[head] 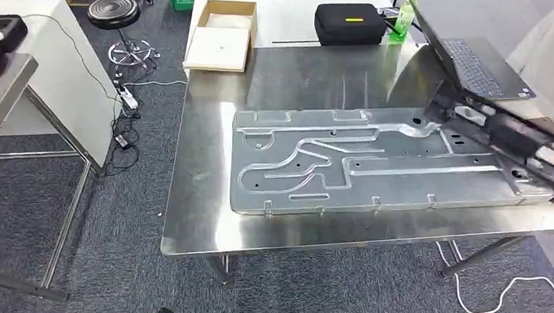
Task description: Take the parts from the cabinet and place them on the table.
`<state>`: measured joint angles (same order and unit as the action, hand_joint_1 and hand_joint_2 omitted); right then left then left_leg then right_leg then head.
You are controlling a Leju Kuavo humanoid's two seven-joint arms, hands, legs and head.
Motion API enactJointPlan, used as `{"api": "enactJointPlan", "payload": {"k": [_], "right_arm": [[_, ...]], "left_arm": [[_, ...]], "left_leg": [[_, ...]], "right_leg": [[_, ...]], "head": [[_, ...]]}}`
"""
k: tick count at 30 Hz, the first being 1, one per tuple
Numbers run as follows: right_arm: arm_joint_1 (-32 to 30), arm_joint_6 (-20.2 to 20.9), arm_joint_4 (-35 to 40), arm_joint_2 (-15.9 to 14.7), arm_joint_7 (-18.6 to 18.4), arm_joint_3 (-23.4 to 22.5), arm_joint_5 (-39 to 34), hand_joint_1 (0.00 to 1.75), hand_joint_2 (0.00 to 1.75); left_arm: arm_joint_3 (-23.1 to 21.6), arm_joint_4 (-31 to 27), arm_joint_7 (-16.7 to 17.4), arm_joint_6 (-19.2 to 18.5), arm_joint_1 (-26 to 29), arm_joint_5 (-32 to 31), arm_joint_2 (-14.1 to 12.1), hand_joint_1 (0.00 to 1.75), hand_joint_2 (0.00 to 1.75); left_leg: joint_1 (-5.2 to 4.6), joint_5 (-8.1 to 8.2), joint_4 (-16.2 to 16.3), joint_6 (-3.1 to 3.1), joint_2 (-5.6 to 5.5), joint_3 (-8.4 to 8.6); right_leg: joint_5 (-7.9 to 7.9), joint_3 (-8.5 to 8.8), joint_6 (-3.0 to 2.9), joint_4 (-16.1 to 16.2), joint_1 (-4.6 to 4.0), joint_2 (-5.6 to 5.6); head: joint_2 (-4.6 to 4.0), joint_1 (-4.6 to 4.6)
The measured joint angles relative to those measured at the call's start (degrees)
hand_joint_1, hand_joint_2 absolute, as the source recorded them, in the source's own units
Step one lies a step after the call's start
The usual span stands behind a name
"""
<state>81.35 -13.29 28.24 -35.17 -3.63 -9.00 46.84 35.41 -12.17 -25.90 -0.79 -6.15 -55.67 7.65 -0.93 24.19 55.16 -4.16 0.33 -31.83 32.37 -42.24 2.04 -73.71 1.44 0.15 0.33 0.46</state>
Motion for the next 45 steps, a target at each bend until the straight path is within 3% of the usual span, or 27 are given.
{"api": "enactJointPlan", "payload": {"k": [1, 2, 4, 5, 6, 7, 9, 11, 15, 17, 19, 20, 21, 25, 26, 27, 29, 31, 32, 34, 35, 36, 37, 39, 41, 43, 45], "right_arm": [[-0.14, -0.59, 0.0, -0.22, -0.37, 0.0, 0.41, 0.0, 0.0], [-0.11, -0.85, 0.02, -0.37, -0.63, 0.0, 0.79, 0.0, 0.0], [0.18, -0.72, 0.02, -0.57, -1.11, 0.0, 1.14, 0.0, 0.0], [0.06, -0.3, 0.0, -0.57, -1.38, 0.0, 1.33, 0.0, 1.75], [0.62, 0.51, -0.15, -0.55, -1.92, 0.02, 1.73, 0.0, 1.75], [0.59, 1.25, -0.22, -0.61, -2.67, 0.02, 2.14, 0.0, 1.75], [0.41, 1.6, -0.74, -0.59, -4.0, 0.02, 3.06, 0.0, 1.75], [0.31, 0.24, -0.92, -0.61, -2.22, 0.0, 1.89, 0.0, 1.75], [-5.42, -5.88, 2.32, -0.52, 9.67, -2.41, -4.49, 0.0, 1.75], [-8.84, -6.03, 4.38, -0.37, 10.23, -3.48, -5.82, 0.0, 1.75], [-9.93, -6.07, 5.68, -0.31, 10.34, -3.71, -6.19, 0.0, 1.75], [-10.16, -6.07, 6.2, -0.26, 10.92, -3.89, -6.96, 0.0, 0.0], [-11.29, -5.81, 7.15, -0.11, 12.51, -4.33, -8.97, 0.0, 0.0], [-27.95, -1.7, 25.82, 5.08, 23.03, -6.54, -27.71, 0.0, 0.0], [-33.77, -2.92, 33.65, 8.26, 26.62, -6.54, -29.62, 0.0, 0.0], [-39.54, -4.81, 40.4, 10.88, 29.61, -6.45, -28.85, 0.0, 0.0], [-52.8, -11.86, 55.65, 16.91, 34.68, -3.77, -23.88, 0.0, 0.0], [-64.51, -19.73, 67.05, 22.15, 37.65, 2.38, -15.47, 0.0, 0.0], [-69.11, -23.24, 70.88, 24.18, 38.82, 5.67, -10.37, 0.0, 0.0], [-75.64, -25.88, 77.67, 27.74, 39.37, 10.85, -6.93, 0.0, 0.0], [-77.06, -26.29, 80.12, 28.87, 39.39, 11.93, -6.5, 0.0, 0.0], [-77.97, -26.34, 81.43, 29.81, 39.49, 12.35, -5.69, 0.0, 0.0], [-79.34, -26.58, 83.2, 31.0, 39.87, 12.63, -4.5, 0.0, 0.0], [-82.58, -26.73, 86.24, 33.39, 40.35, 13.46, -2.56, 0.0, 0.0], [-83.29, -26.73, 86.97, 35.4, 40.7, 14.81, -1.34, 0.0, 0.0], [-84.09, -26.73, 87.1, 36.82, 41.24, 15.69, -0.55, 0.0, 0.0], [-84.72, -26.73, 87.1, 37.92, 41.42, 16.0, -0.33, 0.0, 0.0]], "left_arm": [[0.0, 0.0, 0.0, 0.0, 0.05, -0.02, 0.0, 0.0, 0.0], [0.02, 0.0, 0.02, -0.02, 0.11, -0.11, 0.06, 0.0, 0.0], [0.02, 0.0, 0.02, -0.02, 0.08, -0.17, 0.13, 0.0, 0.0], [0.02, 0.0, 0.02, -0.02, 0.04, -0.17, 0.13, 0.0, 0.0], [0.07, 0.0, 0.02, 0.02, -0.25, -0.17, -0.02, 0.0, 0.0], [0.09, 0.0, 0.02, 0.02, -0.2, -0.28, -0.02, 0.0, 0.0], [0.09, 0.0, 0.04, 0.24, -0.13, -0.46, -0.02, 0.0, 0.0], [0.09, 0.0, 0.04, 0.35, -0.09, -0.89, -0.02, 0.0, 0.0], [0.09, 0.0, 0.04, 0.5, -0.08, -1.31, 0.0, 0.0, 0.0], [0.09, 0.0, 0.04, 0.52, 0.04, -1.33, 0.0, 0.0, 0.0], [0.09, 0.0, 0.06, 0.55, 0.0, -1.33, 0.0, 0.0, 0.0], [0.09, 0.0, 0.04, 0.59, -0.03, -1.33, -0.02, 0.0, 0.0], [0.13, 0.0, 0.07, 0.68, -0.14, -1.33, -0.18, 0.0, 0.0], [0.63, 0.0, -0.39, 1.55, 0.16, -0.68, 0.02, 0.0, 0.0], [0.85, 0.0, -0.68, 1.82, 0.27, -0.28, 0.26, 0.0, 0.0], [1.16, 0.0, -1.01, 2.1, -0.02, 0.13, 0.44, 0.0, 0.0], [2.01, 0.0, -1.55, 2.71, -0.3, 0.64, 0.92, 0.0, 0.0], [2.58, 0.0, -1.7, 3.0, 0.13, 0.88, 1.29, 0.0, 0.0], [2.8, 0.0, -1.7, 3.04, 0.34, 0.83, 1.49, 0.0, 0.0], [3.13, 0.0, -1.57, 3.1, 0.75, 0.63, 1.73, 0.0, 0.0], [3.24, 0.0, -1.53, 3.1, 0.74, 0.59, 1.9, 0.0, 0.0], [3.34, 0.0, -1.46, 3.13, 0.65, 0.53, 1.88, 0.0, 0.0], [3.37, 0.0, -1.33, 3.13, 0.49, 0.46, 1.95, 0.0, 0.0], [3.37, 0.0, -1.31, 3.15, 0.57, 0.15, 2.01, 0.0, 0.0], [3.37, 0.0, -1.18, 3.15, 0.55, -0.11, 2.03, 0.0, 0.0], [3.37, 0.0, -1.18, 3.04, -0.06, -0.15, 2.14, 0.0, 0.0], [3.39, 0.0, -1.16, 2.93, -0.54, -0.15, 2.14, 0.0, 0.0]], "left_leg": [[0.15, 0.13, 0.19, 0.19, 0.07, -0.01], [0.33, 0.37, 0.52, 0.53, 0.09, -0.03], [0.95, 1.27, 1.78, 1.45, 0.08, -0.11], [0.74, 1.87, 2.68, 2.13, 0.14, -0.37], [0.79, 2.38, 3.72, 2.59, 0.07, -0.99], [0.77, 2.37, 3.62, 2.76, 0.05, -1.14], [0.84, 2.29, 3.62, 3.02, 0.06, -1.19], [1.14, 3.41, 4.85, 3.51, 0.01, -1.7], [1.11, 10.36, 19.29, 3.41, 0.02, -8.38], [0.75, 8.76, 19.51, 2.59, -0.09, -8.9], [-0.17, 3.8, 11.48, 1.23, -0.21, -5.29], [-0.81, 1.49, 6.86, 0.31, -0.34, -3.14], [-0.98, 2.09, 5.02, -0.53, -0.33, -2.31], [-0.42, 1.58, 2.08, -0.51, -0.25, -0.88], [0.11, 0.76, 0.52, 0.01, 0.02, 0.57], [0.11, 0.44, -0.05, -0.19, 0.04, 0.93], [0.35, 0.35, -0.14, -0.19, -0.53, 0.84], [0.49, 0.59, 0.05, 0.15, -1.83, 0.79], [0.61, 0.81, 0.37, 0.57, -2.1, 0.7], [1.13, 1.8, 2.01, 1.67, -2.94, 0.27], [1.41, 2.46, 3.15, 2.13, -3.25, -0.05], [1.29, 2.98, 3.76, 2.74, -3.55, -0.72], [1.23, 3.44, 4.77, 3.25, -3.72, -1.07], [1.5, 3.36, 4.19, 3.93, -3.97, -1.18], [1.68, 3.72, 4.69, 4.38, -3.5, -1.14], [1.6, 7.33, 9.78, 4.81, -1.49, -3.41], [1.65, 11.49, 18.53, 5.08, -1.13, -7.49]], "right_leg": [[-0.4, -0.79, 0.34, -1.15, 0.39, -0.05], [-2.27, 0.01, 0.77, 0.75, 0.84, -0.17], [-7.18, 4.68, 1.72, 9.63, 1.55, -0.31], [-7.67, 6.38, 2.3, 13.56, 1.86, -0.47], [-7.01, 6.55, 1.54, 13.79, 1.0, 0.17], [-6.98, 6.26, 0.52, 13.33, 1.12, 0.29], [-6.93, 5.89, -0.18, 13.15, 0.89, 0.31], [-7.04, 5.94, -1.02, 13.29, 0.94, 0.29], [-6.93, 5.99, -1.74, 13.31, 0.01, 0.22], [-6.85, 6.08, -1.96, 13.31, -0.57, 0.29], [-6.81, 6.28, -2.03, 13.27, -0.81, 0.49], [-6.77, 6.41, -2.08, 13.34, -0.79, 0.48], [-6.8, 6.47, -2.03, 13.51, -0.8, 0.37], [-7.47, 7.47, -1.15, 14.94, -1.05, 0.59], [-7.12, 7.62, -1.25, 14.73, -0.91, -0.3], [-5.71, 7.13, -1.05, 13.42, -1.04, -0.4], [-1.13, 3.9, -0.66, 5.5, -0.68, -0.22], [0.78, 1.12, -0.07, -0.42, 0.08, -0.21], [-0.15, 1.34, 0.27, 0.15, 0.48, -0.22], [-4.84, 5.39, 1.13, 8.01, 1.2, -0.06], [-6.0, 7.38, 1.46, 12.36, 1.54, 0.53], [-4.26, 7.46, 1.47, 11.92, 1.11, 2.07], [-4.62, 7.28, 0.08, 12.18, 0.98, 1.89], [-4.4, 7.38, -0.93, 11.99, 0.37, 1.42], [-4.89, 7.39, -1.96, 12.45, 0.63, 0.95], [-4.88, 7.4, -2.46, 12.55, 0.54, 0.2], [-4.81, 7.32, -2.63, 12.55, 0.24, -1.05]], "head": [[0.0, -0.04], [0.0, -0.04], [0.0, -0.02], [0.0, 0.0], [0.0, 0.02], [0.0, -0.07], [0.0, -0.04], [0.0, -0.04], [0.0, -0.02], [0.0, -0.02], [0.0, -0.04], [0.0, -0.02], [0.0, 0.0], [0.0, 0.02], [0.0, -0.04], [0.0, 0.04], [0.0, 0.11], [0.0, 0.06], [0.0, 0.02], [0.0, 0.07], [0.0, 0.02], [0.0, 0.17], [0.0, 0.02], [0.0, 0.13], [0.0, 0.09], [0.0, 0.06], [0.0, 0.09]]}}
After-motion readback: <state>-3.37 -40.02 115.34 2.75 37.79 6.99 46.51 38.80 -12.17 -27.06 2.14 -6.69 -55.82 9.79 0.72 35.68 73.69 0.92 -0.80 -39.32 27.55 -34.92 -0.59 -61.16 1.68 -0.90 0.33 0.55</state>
